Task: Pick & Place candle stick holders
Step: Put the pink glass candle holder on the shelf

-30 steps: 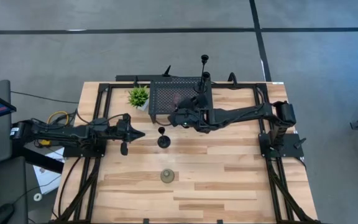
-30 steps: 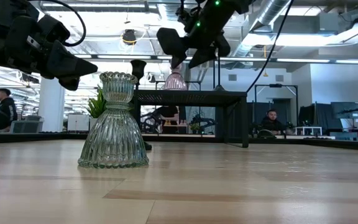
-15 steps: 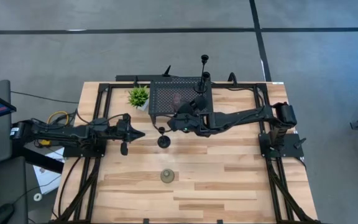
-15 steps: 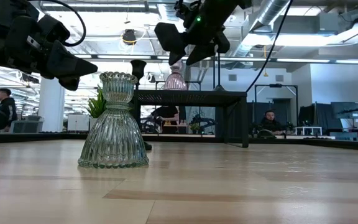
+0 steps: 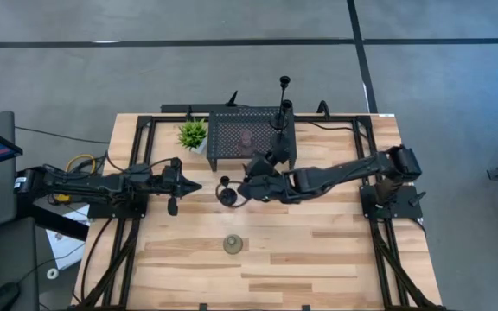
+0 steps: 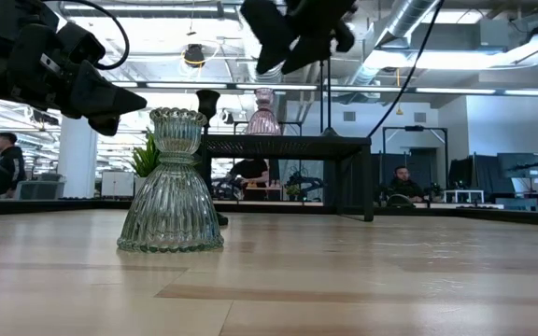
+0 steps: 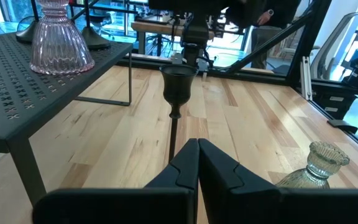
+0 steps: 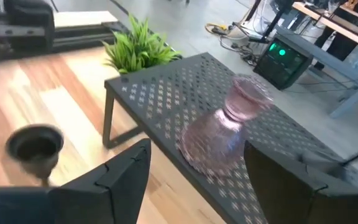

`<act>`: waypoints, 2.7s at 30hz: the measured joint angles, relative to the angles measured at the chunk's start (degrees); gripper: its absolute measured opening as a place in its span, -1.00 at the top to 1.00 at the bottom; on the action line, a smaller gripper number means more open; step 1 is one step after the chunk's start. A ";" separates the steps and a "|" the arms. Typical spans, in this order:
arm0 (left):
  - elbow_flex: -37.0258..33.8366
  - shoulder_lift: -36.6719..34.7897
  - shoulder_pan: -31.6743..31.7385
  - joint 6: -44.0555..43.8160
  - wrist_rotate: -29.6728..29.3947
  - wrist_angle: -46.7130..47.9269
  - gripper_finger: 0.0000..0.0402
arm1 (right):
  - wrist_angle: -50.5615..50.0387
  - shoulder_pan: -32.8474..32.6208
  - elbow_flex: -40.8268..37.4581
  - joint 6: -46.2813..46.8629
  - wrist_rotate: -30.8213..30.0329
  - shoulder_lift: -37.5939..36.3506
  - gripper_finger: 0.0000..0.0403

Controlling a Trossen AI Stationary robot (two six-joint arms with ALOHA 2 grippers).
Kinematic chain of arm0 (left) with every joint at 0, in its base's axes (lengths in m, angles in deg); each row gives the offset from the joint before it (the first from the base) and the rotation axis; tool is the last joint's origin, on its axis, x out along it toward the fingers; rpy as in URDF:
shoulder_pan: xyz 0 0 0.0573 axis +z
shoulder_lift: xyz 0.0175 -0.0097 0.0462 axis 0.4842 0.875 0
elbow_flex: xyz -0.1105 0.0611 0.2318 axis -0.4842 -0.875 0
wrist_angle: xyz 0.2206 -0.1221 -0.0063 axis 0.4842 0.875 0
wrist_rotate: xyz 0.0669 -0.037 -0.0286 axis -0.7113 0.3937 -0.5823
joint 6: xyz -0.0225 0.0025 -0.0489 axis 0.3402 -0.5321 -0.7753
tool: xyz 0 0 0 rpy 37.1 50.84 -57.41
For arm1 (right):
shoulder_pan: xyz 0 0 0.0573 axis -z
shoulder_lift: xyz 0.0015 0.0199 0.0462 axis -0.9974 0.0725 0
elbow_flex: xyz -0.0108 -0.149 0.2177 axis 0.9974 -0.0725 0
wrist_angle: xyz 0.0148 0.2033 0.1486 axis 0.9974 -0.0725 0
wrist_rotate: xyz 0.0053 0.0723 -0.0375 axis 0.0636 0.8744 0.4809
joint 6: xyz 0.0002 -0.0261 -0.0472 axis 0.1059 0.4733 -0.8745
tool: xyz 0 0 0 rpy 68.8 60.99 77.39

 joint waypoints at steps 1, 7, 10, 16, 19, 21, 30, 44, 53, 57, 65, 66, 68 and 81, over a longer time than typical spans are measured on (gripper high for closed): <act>0.00 -0.02 -0.02 0.00 0.02 0.00 0.97 | -1.09 -0.50 0.00 0.63 -0.16 -0.67 -0.22; 0.00 -0.01 -0.01 -0.03 0.02 -0.03 0.97 | -12.85 -3.96 0.02 5.47 -1.43 -5.99 0.22; 0.00 0.00 0.00 -1.50 0.02 -2.35 0.97 | -21.94 -5.49 0.00 11.06 -1.33 -7.70 0.61; 0.02 -0.02 -0.01 -6.75 0.01 -7.01 0.97 | -42.05 -9.11 0.00 27.18 -1.57 -8.71 0.93; 0.22 0.03 0.00 -8.35 0.00 -6.88 0.98 | -50.36 -11.65 0.00 34.04 -1.70 -8.75 0.98; 1.28 0.57 -0.02 -9.50 -0.04 -7.04 0.98 | -54.07 -13.70 -0.02 37.34 -1.87 -8.75 0.98; 8.51 10.24 -0.07 -9.44 -0.20 -7.24 0.98 | -57.11 -21.86 -0.01 41.33 -3.96 -8.75 1.00; 19.27 29.34 -5.91 -0.08 -0.14 -12.92 0.98 | -27.30 -29.56 -24.15 37.95 -4.08 -22.61 1.00; 22.56 29.62 -0.74 1.49 -0.19 -12.45 0.98 | 13.42 -28.07 -44.73 8.11 1.96 -38.83 1.00; 22.53 29.62 3.92 1.89 0.52 -12.39 0.98 | 30.31 -23.95 -53.72 -0.98 6.84 -43.46 1.00; 22.53 29.73 11.09 4.39 8.14 -12.45 0.98 | 36.00 -14.63 -59.87 -7.03 16.36 -46.78 1.00; 22.53 30.13 11.69 5.45 8.16 -12.72 0.97 | 36.09 -13.48 -59.91 -8.27 17.64 -47.13 1.00; 22.72 31.14 12.96 7.30 8.17 -12.50 0.97 | 36.27 -10.87 -59.91 -9.43 21.04 -47.79 1.00; 25.49 42.05 13.25 7.48 8.20 -16.82 0.97 | 36.09 -0.81 -59.91 -11.62 30.86 -48.02 1.00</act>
